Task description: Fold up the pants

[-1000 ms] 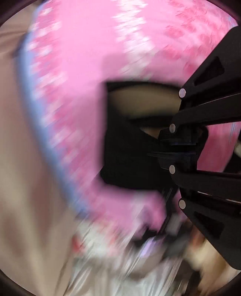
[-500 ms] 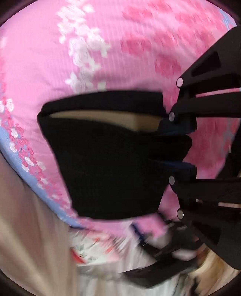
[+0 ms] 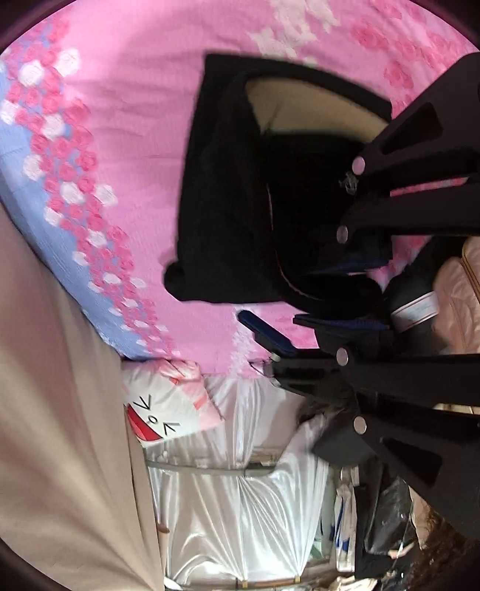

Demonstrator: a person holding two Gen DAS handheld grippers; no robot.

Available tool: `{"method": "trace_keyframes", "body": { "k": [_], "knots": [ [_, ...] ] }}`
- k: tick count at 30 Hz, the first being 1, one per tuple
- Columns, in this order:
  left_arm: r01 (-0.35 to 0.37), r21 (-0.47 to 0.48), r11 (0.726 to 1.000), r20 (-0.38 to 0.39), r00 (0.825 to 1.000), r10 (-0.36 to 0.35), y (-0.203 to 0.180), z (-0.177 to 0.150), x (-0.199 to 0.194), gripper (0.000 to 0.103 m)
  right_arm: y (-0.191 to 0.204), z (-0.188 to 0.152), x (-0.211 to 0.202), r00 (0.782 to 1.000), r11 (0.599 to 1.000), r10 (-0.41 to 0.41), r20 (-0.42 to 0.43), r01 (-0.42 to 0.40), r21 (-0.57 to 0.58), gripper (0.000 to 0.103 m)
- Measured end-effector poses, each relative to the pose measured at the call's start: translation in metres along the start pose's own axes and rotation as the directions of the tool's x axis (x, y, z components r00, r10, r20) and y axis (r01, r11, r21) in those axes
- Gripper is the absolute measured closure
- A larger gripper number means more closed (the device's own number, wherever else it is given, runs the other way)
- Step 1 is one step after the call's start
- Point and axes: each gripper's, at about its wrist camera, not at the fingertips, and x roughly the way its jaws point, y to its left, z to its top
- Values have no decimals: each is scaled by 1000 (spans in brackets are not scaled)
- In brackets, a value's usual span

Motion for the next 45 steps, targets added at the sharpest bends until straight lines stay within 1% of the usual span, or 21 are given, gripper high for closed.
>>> {"method": "trace_keyframes", "body": {
  "k": [2, 3, 6, 8, 13, 16, 17, 18, 20, 22, 25, 28, 30, 32, 33, 35, 37, 38, 40, 43, 45],
  "knots": [
    [56, -83, 995, -47, 997, -60, 16, 5, 12, 46, -8, -13, -25, 995, 999, -32, 90, 34, -29, 39],
    [61, -109, 992, -58, 996, -68, 22, 4, 15, 46, -17, -25, -40, 983, 992, -112, 146, 119, -44, 35],
    [42, -126, 991, -57, 997, -49, 33, 4, 15, 46, -36, -48, -38, 955, 961, -242, 172, 260, -92, 37],
    [43, -130, 991, -42, 998, -49, 35, 7, 11, 46, -39, -56, -13, 949, 937, -282, 137, 303, -171, 50],
    [20, -110, 994, -31, 999, -23, 34, 13, 5, 45, -25, -47, 57, 902, 816, -400, 165, 432, -385, 49],
    [11, -92, 996, -34, 999, -14, 26, 9, -4, 44, -28, -36, 84, 911, 809, -392, 129, 408, -423, 51],
    [12, -90, 996, -36, 999, -15, 30, 11, 2, 44, -28, -34, 94, 899, 788, -420, 124, 429, -442, 64],
    [14, -90, 996, -39, 999, -18, 30, 12, 3, 44, -30, -34, 100, 883, 760, -455, 116, 453, -466, 99],
    [26, -100, 995, -42, 999, -30, 30, 11, -1, 44, -23, -28, 85, 882, 751, -448, 146, 460, -475, 100],
    [40, -103, 994, -30, 999, -44, 32, 11, -4, 44, -12, -19, 49, 867, 732, -413, 281, 499, -464, 100],
    [63, -84, 995, 8, 998, -62, 24, 5, -15, 33, -51, -2, 60, 797, 667, -546, 260, 601, -441, 100],
    [116, -59, 992, -10, 993, -117, 9, 3, -15, 31, -53, -5, 37, 813, 718, -491, 312, 581, -384, 100],
    [143, -45, 989, 0, 990, -143, 0, -2, -25, 31, -54, -16, 3, 760, 710, -510, 402, 636, -302, 90],
    [185, -30, 982, 17, 983, -184, -5, -10, -39, 31, -66, -29, -26, 739, 739, -527, 419, 642, -203, 89],
    [203, -24, 979, 19, 979, -203, -6, -16, -46, 31, -71, -37, -41, 746, 775, -515, 423, 616, -143, 89],
    [229, -20, 973, 13, 973, -229, -6, -29, -57, 31, -77, -59, -65, 834, 902, -378, 403, 429, -42, 87],
    [241, -24, 970, -4, 971, -241, -5, -40, -64, 31, -74, -79, -63, 890, 965, -247, 384, 263, 11, 41],
    [240, -31, 970, -17, 971, -240, -4, -47, -67, 31, -72, -86, -58, 903, 971, -226, 365, 237, 15, 6],
    [231, -43, 972, -40, 972, -233, 1, -56, -69, 31, -57, -96, -31, 922, 971, -208, 327, 236, -47, 7],
    [197, -60, 979, -57, 978, -201, 13, -66, -66, 31, -42, -94, 19, 866, 875, -420, 271, 466, -130, 15],
    [170, -78, 982, -62, 983, -175, 21, -66, -62, 31, -40, -92, 44, 827, 811, -515, 225, 556, -184, 71]
  ]
}}
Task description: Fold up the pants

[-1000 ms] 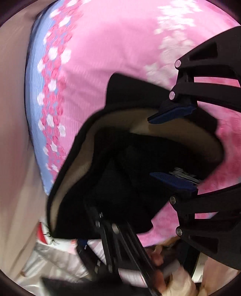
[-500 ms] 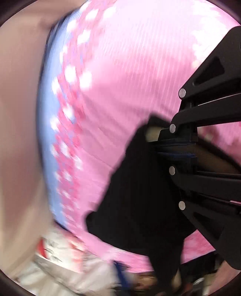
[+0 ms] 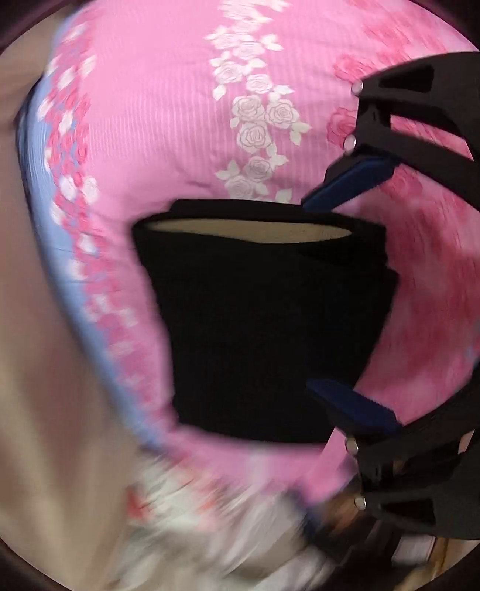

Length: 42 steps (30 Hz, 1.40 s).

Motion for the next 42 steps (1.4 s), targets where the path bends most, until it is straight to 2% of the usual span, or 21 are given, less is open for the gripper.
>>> {"method": "trace_keyframes", "body": {
  "k": [1, 4, 5, 7, 8, 11, 13, 17, 19, 21, 22, 24, 25, 27, 31, 33, 35, 36, 38, 40, 42],
  "knots": [
    [-16, -20, 1000, 6, 1000, 16, 7, 1, 1, 31, 4, 0, 2, 1000, 1000, -2, -29, 2, -6, 89],
    [-75, -58, 995, -3, 997, 75, 26, 3, 10, 24, 7, 1, -34, 997, 1000, 25, 68, -24, -17, 91],
    [-93, -68, 993, -7, 996, 93, 32, 4, 15, 23, -4, -2, -31, 997, 1000, 12, 78, -13, 6, 89],
    [-120, -105, 987, -29, 993, 118, 45, 1, 34, 23, -27, -14, -2, 997, 997, -74, -35, 74, 14, 71],
    [-133, -117, 984, -44, 991, 128, 49, -1, 43, 23, -34, -19, -6, 997, 996, -77, -19, 78, 36, 63],
    [-183, -113, 977, -103, 980, 172, 59, -7, 67, 23, -21, -12, -59, 983, 994, -90, 161, 78, 82, 62],
    [-190, -121, 974, -112, 978, 176, 68, -11, 71, 23, 0, 5, -79, 976, 999, -13, 217, 3, 46, 70],
    [-163, -153, 975, -117, 982, 146, 78, -17, 80, 22, 61, 44, -41, 981, 988, 98, 165, -76, -134, 84],
    [-162, -142, 976, -121, 982, 145, 77, -19, 85, 21, 67, 65, 23, 999, 986, 20, 51, -11, -166, 91],
    [-170, -127, 977, -118, 981, 155, 75, -20, 87, 17, 38, 75, 63, 999, 992, -51, 1, 51, -114, 103],
    [-172, -124, 977, -114, 981, 158, 75, -20, 88, 16, 19, 84, 61, 999, 1000, 21, 26, -21, 7, 103],
    [-153, -121, 981, -116, 983, 139, 76, -22, 91, 16, 22, 94, 35, 994, 998, -28, 107, 21, 64, 101],
    [-156, -122, 980, -117, 983, 141, 76, -23, 91, 15, 38, 98, 23, 991, 1000, -5, 133, 2, 25, 101],
    [-147, -141, 979, -115, 985, 132, 78, -27, 91, 15, 77, 104, 16, 993, 995, 82, 83, -76, -70, 98],
    [-104, -200, 974, -118, 990, 82, 83, -33, 93, 15, 147, 128, 48, 995, 970, 102, -7, -101, -222, 89],
    [-97, -204, 974, -118, 990, 74, 83, -33, 93, 15, 174, 139, 84, 995, 953, 68, -69, -85, -292, 84],
    [-95, -199, 975, -111, 991, 74, 83, -35, 92, 15, 194, 143, 119, 997, 900, -61, -51, 33, -434, 95],
    [-99, -199, 975, -109, 991, 79, 83, -35, 93, 15, 192, 149, 132, 991, 890, -130, -26, 105, -444, 98],
    [-92, -197, 976, -103, 992, 73, 83, -37, 94, 15, 168, 168, 146, 976, 919, -220, -6, 205, -338, 96],
    [-89, -196, 976, -106, 992, 70, 84, -38, 96, 10, 152, 175, 109, 996, 975, -71, 60, 82, -205, 96],
    [-81, -197, 977, -105, 993, 61, 86, -39, 95, 10, 147, 157, 58, 989, 983, 50, 136, -25, -181, 94]
  ]
}}
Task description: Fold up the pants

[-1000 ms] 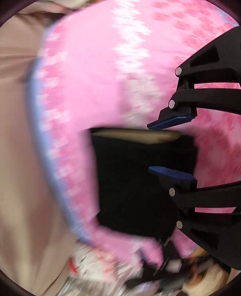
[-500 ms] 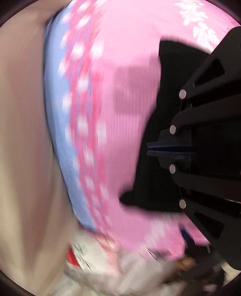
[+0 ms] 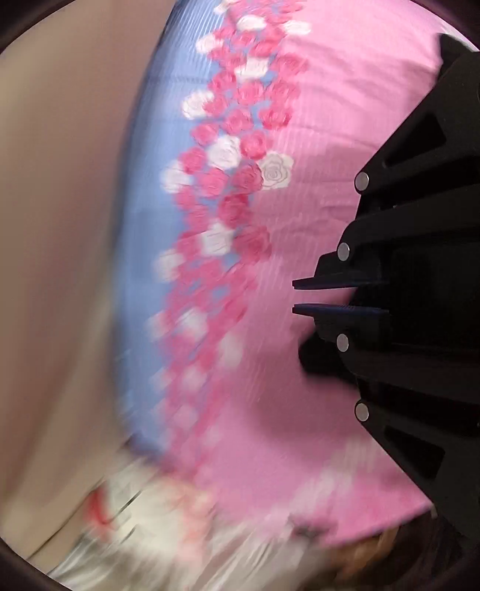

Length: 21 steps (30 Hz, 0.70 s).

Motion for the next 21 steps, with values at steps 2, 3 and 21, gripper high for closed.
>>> {"method": "trace_keyframes", "body": {
  "k": [2, 3, 21],
  "knots": [
    [21, -13, 1000, -11, 1000, -22, 2, 0, 0, 10, 3, -27, -32, 997, 997, 81, 3, -81, -10, 95],
    [33, -24, 999, -20, 999, -34, 4, 0, 1, 10, 6, -42, -34, 995, 996, 93, -25, -93, -15, 95],
    [-85, 19, 996, -107, 990, 87, -16, 23, -8, 10, -133, -135, -136, 973, 927, -184, 140, 124, 353, 96]
  ]
}}
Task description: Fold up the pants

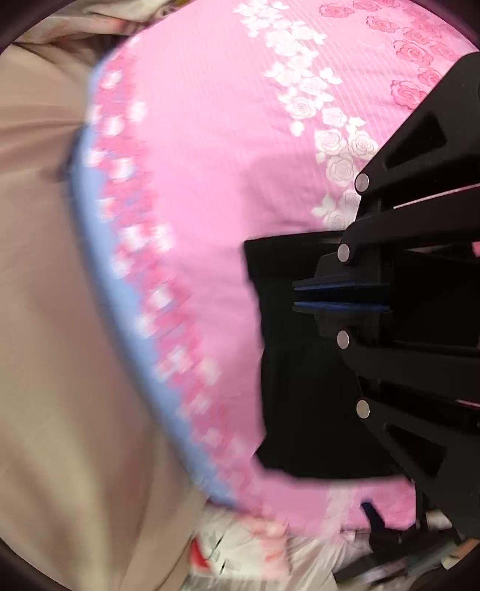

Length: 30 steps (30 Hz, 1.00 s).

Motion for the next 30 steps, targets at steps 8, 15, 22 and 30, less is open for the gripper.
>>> {"method": "trace_keyframes", "body": {
  "k": [8, 15, 22, 30],
  "knots": [
    [-66, 13, 998, 1, 998, 66, -16, 17, -16, 10, -20, -50, 2, 992, 1000, 10, -126, -7, 19, 97],
    [-59, 10, 998, -25, 998, 60, -21, 22, -15, 10, -43, -59, -29, 992, 999, -24, -123, 28, 32, 36],
    [155, -112, 982, -94, 982, -166, 6, 1, -1, 10, -58, -88, 14, 962, 973, 157, -223, -111, 205, 37],
    [350, -302, 887, -114, 910, -398, 24, -20, 39, 18, -50, -96, 29, 967, 954, 163, -197, -104, 280, 61]
  ]
}}
